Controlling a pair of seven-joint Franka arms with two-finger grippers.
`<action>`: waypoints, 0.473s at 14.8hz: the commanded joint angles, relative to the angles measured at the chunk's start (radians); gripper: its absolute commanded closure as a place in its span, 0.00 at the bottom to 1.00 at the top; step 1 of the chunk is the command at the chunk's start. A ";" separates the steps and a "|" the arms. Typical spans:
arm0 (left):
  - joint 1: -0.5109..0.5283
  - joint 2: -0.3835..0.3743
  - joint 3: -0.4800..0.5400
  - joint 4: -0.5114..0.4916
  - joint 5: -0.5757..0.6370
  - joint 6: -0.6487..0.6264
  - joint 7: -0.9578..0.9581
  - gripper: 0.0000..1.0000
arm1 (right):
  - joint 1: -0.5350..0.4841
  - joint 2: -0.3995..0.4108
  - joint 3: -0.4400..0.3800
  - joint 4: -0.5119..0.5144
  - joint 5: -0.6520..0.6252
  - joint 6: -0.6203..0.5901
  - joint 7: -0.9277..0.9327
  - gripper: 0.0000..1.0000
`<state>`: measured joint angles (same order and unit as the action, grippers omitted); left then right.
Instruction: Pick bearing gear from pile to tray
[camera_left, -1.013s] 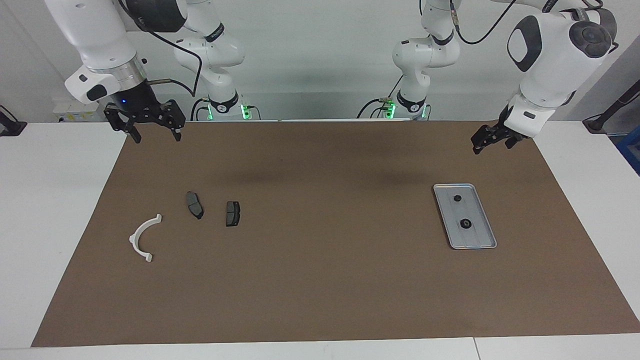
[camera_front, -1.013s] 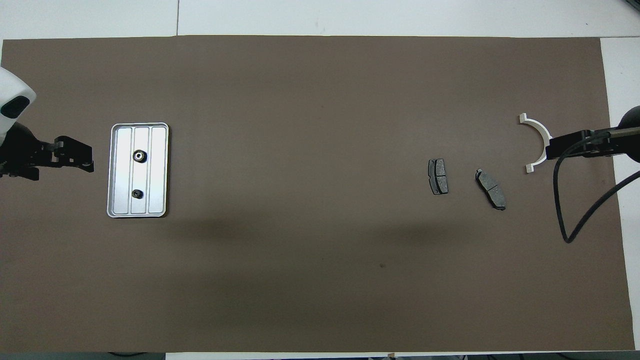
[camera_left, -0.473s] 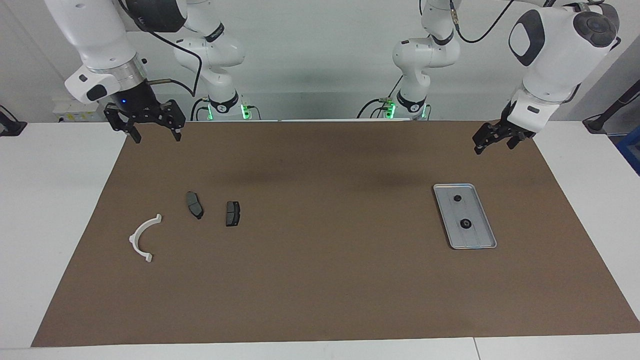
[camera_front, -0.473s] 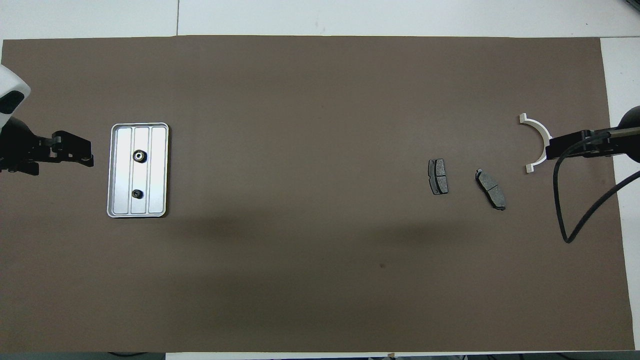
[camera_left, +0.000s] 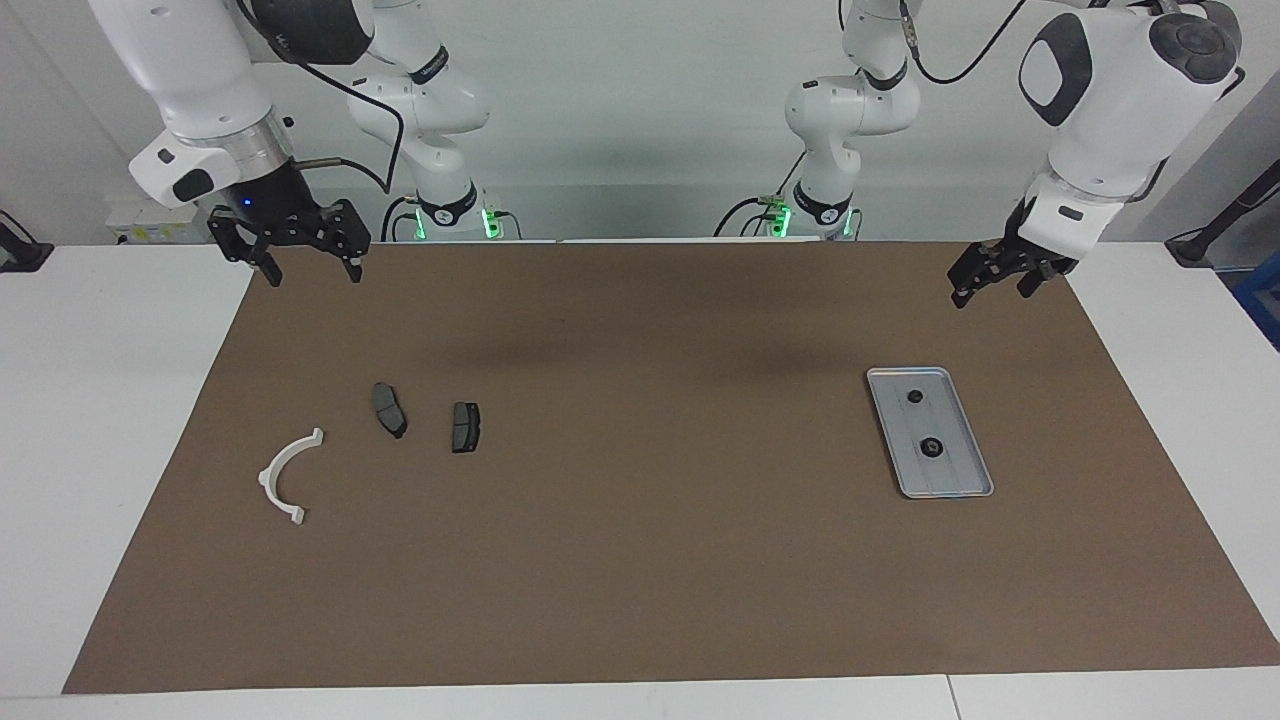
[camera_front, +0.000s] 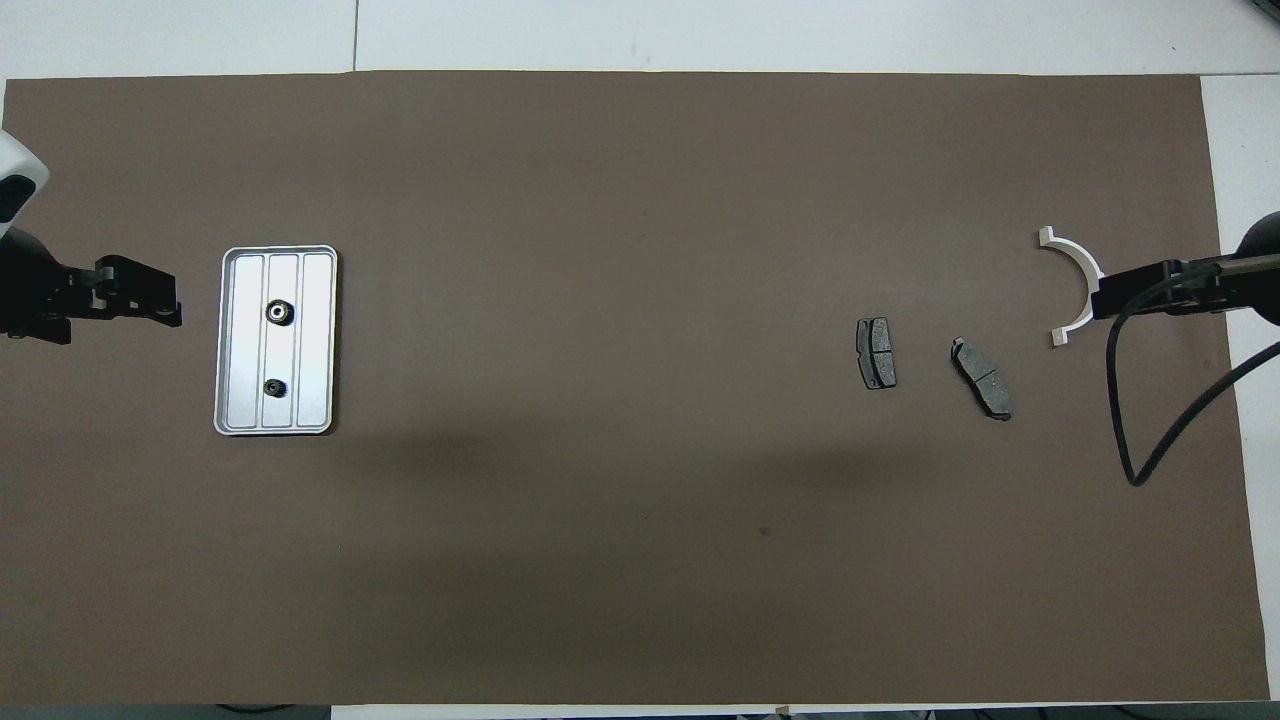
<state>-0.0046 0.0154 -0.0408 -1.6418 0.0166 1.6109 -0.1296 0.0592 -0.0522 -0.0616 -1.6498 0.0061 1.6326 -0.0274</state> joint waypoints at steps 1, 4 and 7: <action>-0.006 -0.009 0.004 0.019 -0.007 -0.014 0.011 0.00 | -0.013 -0.009 0.003 -0.007 0.006 0.020 0.014 0.00; -0.006 -0.009 0.004 0.020 -0.007 -0.034 0.011 0.00 | -0.025 -0.009 0.003 -0.007 0.006 0.020 0.014 0.00; -0.006 -0.009 0.010 0.019 -0.009 -0.040 0.013 0.00 | -0.025 -0.011 0.003 -0.008 0.006 0.016 0.014 0.00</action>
<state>-0.0048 0.0142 -0.0415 -1.6296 0.0165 1.5943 -0.1295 0.0443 -0.0528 -0.0646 -1.6492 0.0061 1.6331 -0.0274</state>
